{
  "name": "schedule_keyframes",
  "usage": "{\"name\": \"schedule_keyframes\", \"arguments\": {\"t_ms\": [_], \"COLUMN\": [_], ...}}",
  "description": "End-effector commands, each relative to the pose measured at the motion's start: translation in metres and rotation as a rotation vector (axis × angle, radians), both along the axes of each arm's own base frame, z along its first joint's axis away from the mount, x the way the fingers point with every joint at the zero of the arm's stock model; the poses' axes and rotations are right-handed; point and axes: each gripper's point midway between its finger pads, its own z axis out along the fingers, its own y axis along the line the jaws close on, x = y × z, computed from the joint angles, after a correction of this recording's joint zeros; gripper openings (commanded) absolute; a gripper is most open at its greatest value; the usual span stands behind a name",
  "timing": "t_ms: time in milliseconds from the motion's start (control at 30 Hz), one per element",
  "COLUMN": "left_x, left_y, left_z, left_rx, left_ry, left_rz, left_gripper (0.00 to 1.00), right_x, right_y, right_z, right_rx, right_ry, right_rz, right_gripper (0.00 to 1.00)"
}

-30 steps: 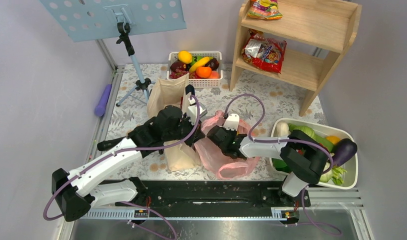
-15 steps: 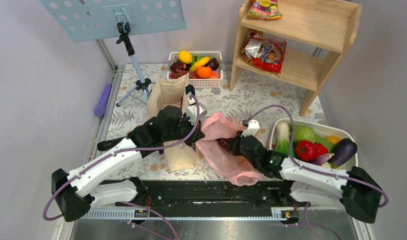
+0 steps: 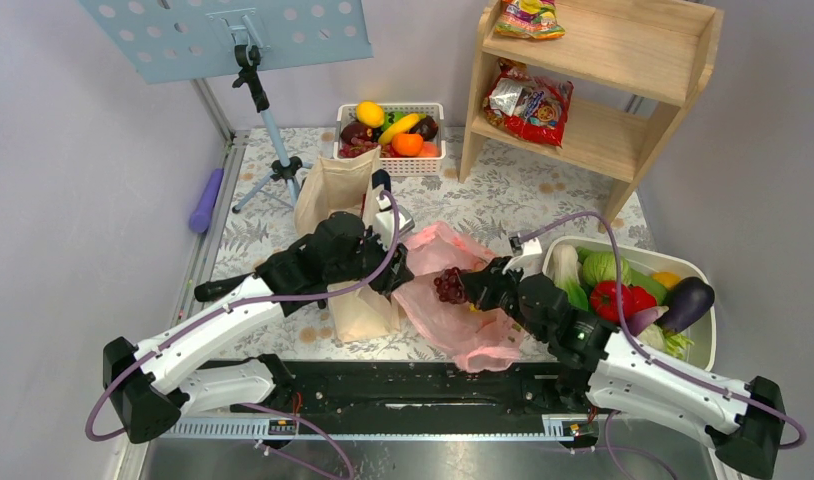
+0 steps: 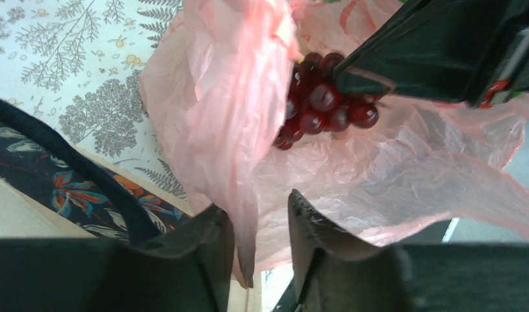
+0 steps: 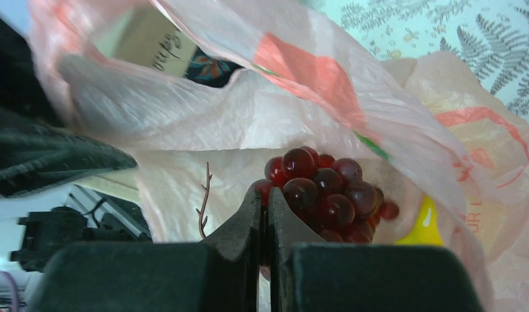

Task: Untie the knot of the grocery bags and take out the mixed food

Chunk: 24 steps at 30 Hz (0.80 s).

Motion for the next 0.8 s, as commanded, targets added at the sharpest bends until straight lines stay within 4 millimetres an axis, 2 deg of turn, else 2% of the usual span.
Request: {"name": "schedule_keyframes", "arguments": {"t_ms": [0, 33, 67, 167, 267, 367, 533, 633, 767], "left_x": [0.004, 0.005, 0.005, 0.007, 0.000, -0.011, -0.043, -0.056, -0.065], "left_y": [0.001, 0.001, 0.001, -0.001, -0.001, -0.001, -0.011, -0.020, -0.032], "left_z": [0.014, 0.020, 0.026, 0.057, 0.087, 0.118, 0.169, 0.187, 0.196], "left_rx": [-0.023, -0.032, -0.044, -0.118, -0.200, -0.277, -0.434, -0.489, -0.525], "left_ry": [-0.048, -0.060, -0.073, -0.139, -0.202, -0.268, -0.326, -0.328, -0.318], "left_rz": [0.016, 0.015, 0.014, 0.020, -0.016, -0.067, -0.241, -0.325, -0.393], "left_gripper": [0.53, 0.67, 0.76, 0.97, 0.99, 0.99, 0.99, 0.99, 0.99], "right_x": [-0.001, -0.002, -0.003, -0.005, -0.012, -0.022, -0.039, -0.052, -0.066], "right_y": [-0.001, -0.003, -0.005, -0.018, -0.026, -0.026, -0.014, -0.002, 0.011], "right_z": [0.080, 0.088, 0.094, 0.111, 0.137, 0.161, 0.203, 0.232, 0.265], "right_rx": [0.146, 0.154, 0.151, 0.108, 0.107, 0.140, 0.228, 0.290, 0.374], "right_ry": [-0.105, -0.116, -0.122, -0.128, -0.143, -0.157, -0.176, -0.197, -0.222], "right_rz": [0.008, 0.007, 0.006, -0.015, 0.000, 0.046, 0.155, 0.248, 0.350], "right_gripper": [0.00, 0.00, 0.00, 0.00, 0.00, 0.00, 0.00, 0.00, 0.00]}}
